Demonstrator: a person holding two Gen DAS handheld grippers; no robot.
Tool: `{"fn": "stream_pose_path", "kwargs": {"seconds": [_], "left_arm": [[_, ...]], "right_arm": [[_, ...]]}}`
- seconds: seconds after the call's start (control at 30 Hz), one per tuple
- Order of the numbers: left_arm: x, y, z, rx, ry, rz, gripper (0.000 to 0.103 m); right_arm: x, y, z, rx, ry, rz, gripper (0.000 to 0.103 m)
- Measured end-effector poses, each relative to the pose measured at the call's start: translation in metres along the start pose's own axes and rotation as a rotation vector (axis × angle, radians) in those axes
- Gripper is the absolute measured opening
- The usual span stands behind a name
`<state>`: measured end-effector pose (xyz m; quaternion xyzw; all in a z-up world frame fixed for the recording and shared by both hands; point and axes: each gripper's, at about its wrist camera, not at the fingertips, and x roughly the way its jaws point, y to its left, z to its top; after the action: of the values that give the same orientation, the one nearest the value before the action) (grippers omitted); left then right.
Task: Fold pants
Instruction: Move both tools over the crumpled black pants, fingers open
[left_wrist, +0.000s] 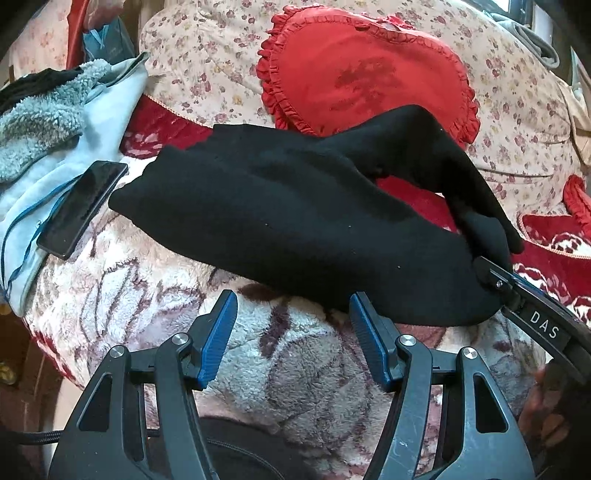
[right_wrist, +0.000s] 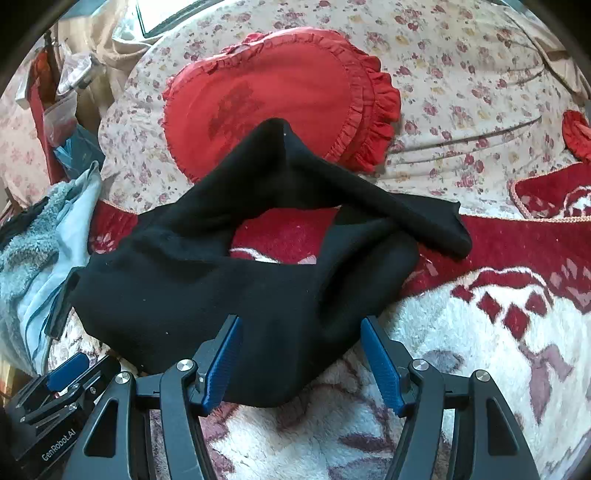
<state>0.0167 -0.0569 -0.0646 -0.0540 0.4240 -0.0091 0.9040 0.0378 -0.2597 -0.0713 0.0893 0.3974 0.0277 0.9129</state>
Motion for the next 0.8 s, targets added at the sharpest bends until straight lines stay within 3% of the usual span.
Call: {"fn": "stream_pose_path", "kwargs": {"seconds": [0.8], "left_arm": [[0.0004, -0.0019, -0.0004, 0.010, -0.002, 0.009, 0.063]], "right_arm": [[0.0061, 0.0007, -0.0012, 0.003, 0.030, -0.004, 0.065]]}}
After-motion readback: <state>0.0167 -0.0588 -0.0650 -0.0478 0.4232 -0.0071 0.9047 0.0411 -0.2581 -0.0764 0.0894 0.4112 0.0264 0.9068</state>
